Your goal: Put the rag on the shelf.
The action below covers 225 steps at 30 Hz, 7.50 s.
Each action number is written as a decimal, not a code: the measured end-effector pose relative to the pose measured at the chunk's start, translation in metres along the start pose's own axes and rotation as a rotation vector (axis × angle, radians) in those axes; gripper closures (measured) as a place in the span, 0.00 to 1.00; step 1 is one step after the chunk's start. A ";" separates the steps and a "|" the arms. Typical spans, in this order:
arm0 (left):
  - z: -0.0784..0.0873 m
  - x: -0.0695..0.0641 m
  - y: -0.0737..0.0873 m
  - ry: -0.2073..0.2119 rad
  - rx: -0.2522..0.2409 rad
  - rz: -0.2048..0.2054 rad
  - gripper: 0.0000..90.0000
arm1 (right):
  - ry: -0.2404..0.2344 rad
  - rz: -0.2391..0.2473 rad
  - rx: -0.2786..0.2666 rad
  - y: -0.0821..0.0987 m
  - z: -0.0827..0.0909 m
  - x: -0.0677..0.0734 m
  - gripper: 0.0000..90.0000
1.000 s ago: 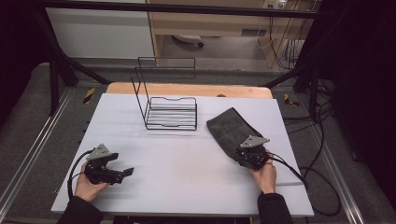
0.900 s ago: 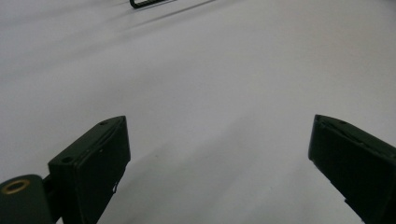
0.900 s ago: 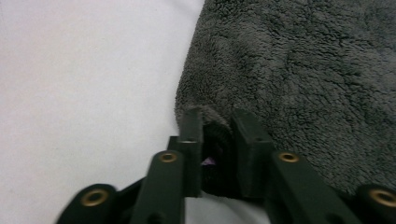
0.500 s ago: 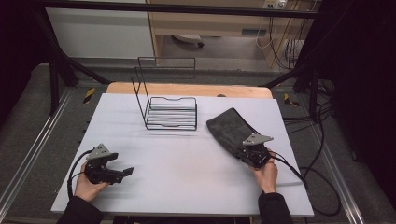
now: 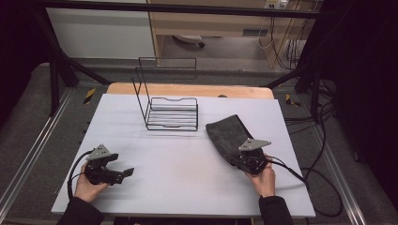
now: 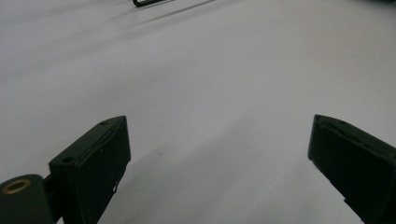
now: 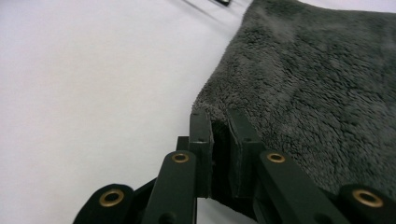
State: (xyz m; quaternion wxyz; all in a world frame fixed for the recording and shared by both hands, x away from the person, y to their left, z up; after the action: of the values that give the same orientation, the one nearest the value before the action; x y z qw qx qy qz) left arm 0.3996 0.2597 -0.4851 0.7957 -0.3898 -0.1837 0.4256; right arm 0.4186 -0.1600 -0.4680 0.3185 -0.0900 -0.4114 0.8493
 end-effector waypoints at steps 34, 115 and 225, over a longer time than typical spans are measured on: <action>0.000 0.001 0.000 -0.006 0.009 0.006 0.06 | -0.274 0.017 0.009 -0.022 -0.050 0.105 0.91; -0.050 -0.145 -0.062 0.163 0.089 0.009 0.20 | 0.019 -0.176 0.001 0.018 -0.012 0.016 0.93; -0.114 -0.065 -0.089 -0.027 0.158 0.115 0.46 | -0.122 -0.175 -0.110 0.012 -0.017 0.029 0.03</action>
State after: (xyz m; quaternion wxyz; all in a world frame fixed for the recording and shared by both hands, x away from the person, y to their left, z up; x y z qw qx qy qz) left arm 0.4811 0.1240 -0.4846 0.7957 -0.3299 -0.1376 0.4890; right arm 0.3975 -0.1367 -0.4844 0.3604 -0.0191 -0.4822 0.7983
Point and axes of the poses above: each handheld gripper's, and its own axes: z roughly backward along the jaws, y roughly out of its underside, x roughly to its left, the point moved 7 cm from there along -z, roughly forward along the jaws, and after that the axes turned 8 degrees about -y, right-handed, at the moved point
